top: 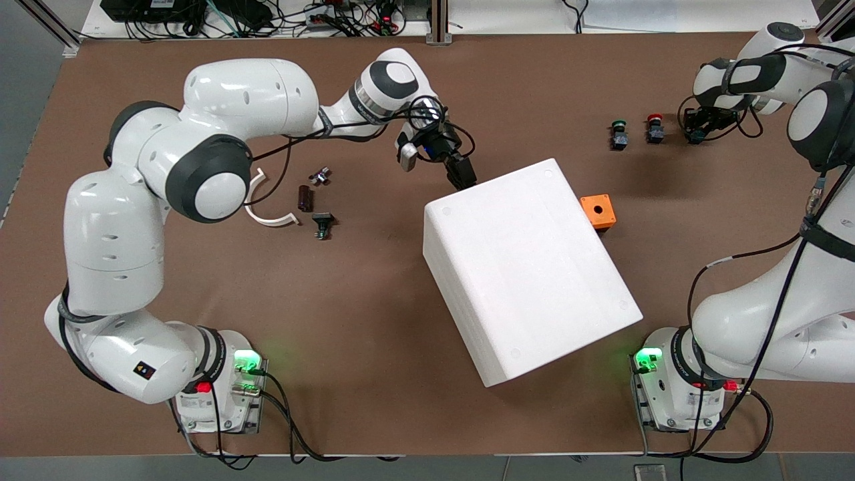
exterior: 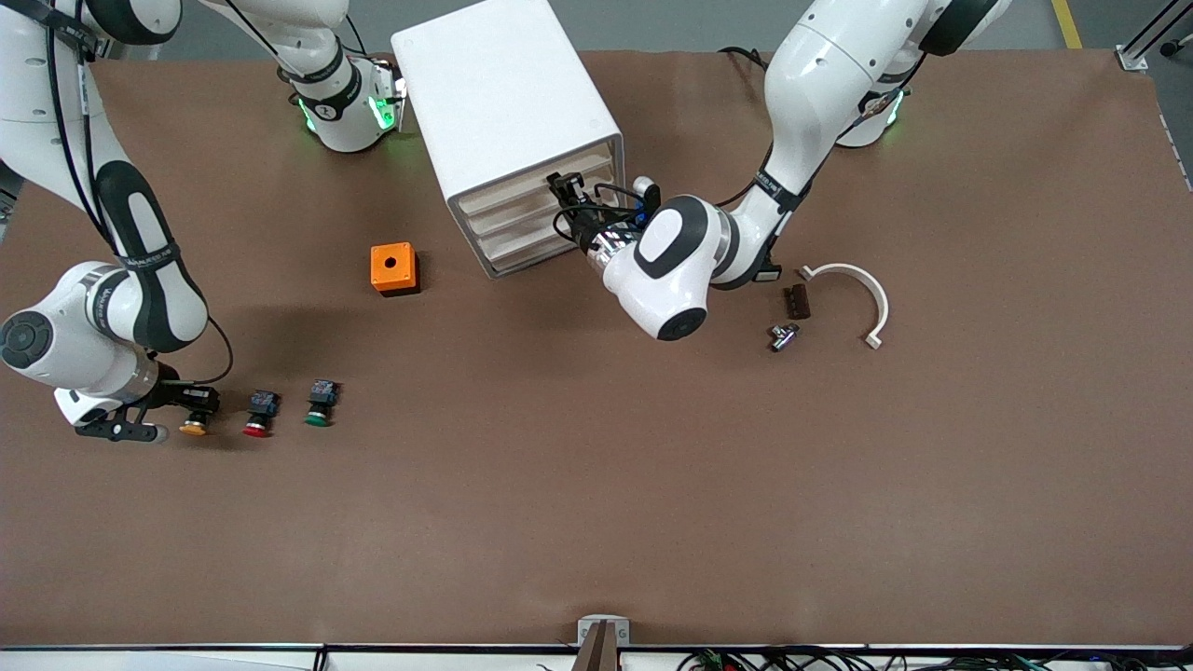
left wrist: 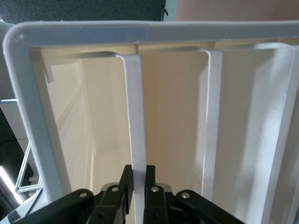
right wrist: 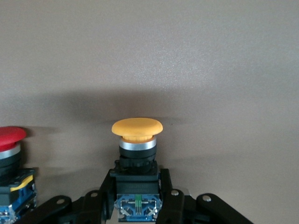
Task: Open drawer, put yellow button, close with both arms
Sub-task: 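Pull the drawer open with the left gripper while the right gripper lifts the yellow button, then carry the yellow button into the open drawer with the right gripper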
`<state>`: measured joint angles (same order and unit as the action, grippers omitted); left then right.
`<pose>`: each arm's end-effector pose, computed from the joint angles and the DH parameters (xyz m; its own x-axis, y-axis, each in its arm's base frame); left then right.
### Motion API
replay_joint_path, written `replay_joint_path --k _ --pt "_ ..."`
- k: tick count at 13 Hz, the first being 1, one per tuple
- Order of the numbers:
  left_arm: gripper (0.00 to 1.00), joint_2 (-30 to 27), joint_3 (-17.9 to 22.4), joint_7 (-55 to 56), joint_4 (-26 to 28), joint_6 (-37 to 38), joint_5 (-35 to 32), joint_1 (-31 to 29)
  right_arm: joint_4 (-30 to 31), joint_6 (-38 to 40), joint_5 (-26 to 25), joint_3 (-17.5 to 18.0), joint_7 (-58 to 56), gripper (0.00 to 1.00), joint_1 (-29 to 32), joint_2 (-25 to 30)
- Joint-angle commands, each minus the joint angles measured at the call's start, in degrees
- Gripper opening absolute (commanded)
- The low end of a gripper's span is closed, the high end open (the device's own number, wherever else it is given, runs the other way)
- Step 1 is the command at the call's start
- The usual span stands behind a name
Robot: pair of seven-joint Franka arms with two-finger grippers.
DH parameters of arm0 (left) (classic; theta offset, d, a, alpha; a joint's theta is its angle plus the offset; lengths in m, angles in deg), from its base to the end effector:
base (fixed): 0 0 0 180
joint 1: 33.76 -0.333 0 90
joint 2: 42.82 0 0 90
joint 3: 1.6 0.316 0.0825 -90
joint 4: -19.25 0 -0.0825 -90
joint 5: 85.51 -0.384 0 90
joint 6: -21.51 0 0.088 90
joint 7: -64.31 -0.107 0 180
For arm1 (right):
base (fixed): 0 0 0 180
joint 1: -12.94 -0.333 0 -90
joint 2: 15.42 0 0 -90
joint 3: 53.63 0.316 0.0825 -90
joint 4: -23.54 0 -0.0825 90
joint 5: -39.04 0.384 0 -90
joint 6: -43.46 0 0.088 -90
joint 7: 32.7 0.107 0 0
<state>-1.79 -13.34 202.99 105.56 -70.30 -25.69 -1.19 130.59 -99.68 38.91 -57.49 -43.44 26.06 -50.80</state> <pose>0.4339 -0.5158 0.2725 -0.5090 0.8587 -0.0593 0.2894 0.1058 -0.9513 0.6120 -0.1847 0.1837 0.9955 -0.0942 0.0056 -0.0943 -0.9946 0.0421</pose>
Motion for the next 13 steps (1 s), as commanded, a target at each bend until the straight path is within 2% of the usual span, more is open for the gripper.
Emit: replay_joint_path --k 1,5,7,8,11,13 --pt "0.0 0.54 1.09 -0.88 -3.51 0.24 -1.89 -1.89 -0.79 4.17 0.3 0.95 -0.51 0.0 0.68 2.5" --pt "0.0 1.42 1.36 -4.11 -6.42 -0.55 -1.99 -7.95 -4.39 26.37 0.48 1.39 13.86 0.0 -4.4 12.85" --pt "0.0 1.42 1.36 -4.92 -6.94 -1.87 -1.9 -10.33 -4.31 34.56 4.15 1.39 22.04 0.0 -8.44 19.62" --pt "0.0 1.42 1.36 -5.01 -7.47 -2.48 -1.9 -11.12 -4.31 38.43 6.35 1.31 27.56 0.0 -10.55 22.61" --pt "0.0 1.59 1.36 -7.98 -7.92 -3.71 -1.81 -13.14 -4.4 44.52 7.42 1.39 47.23 0.0 -20.56 30.53" --pt "0.18 2.21 1.36 -8.87 -8.0 -3.89 -1.46 -14.37 -4.48 45.24 8.04 1.39 59.81 0.0 -27.94 32.82"
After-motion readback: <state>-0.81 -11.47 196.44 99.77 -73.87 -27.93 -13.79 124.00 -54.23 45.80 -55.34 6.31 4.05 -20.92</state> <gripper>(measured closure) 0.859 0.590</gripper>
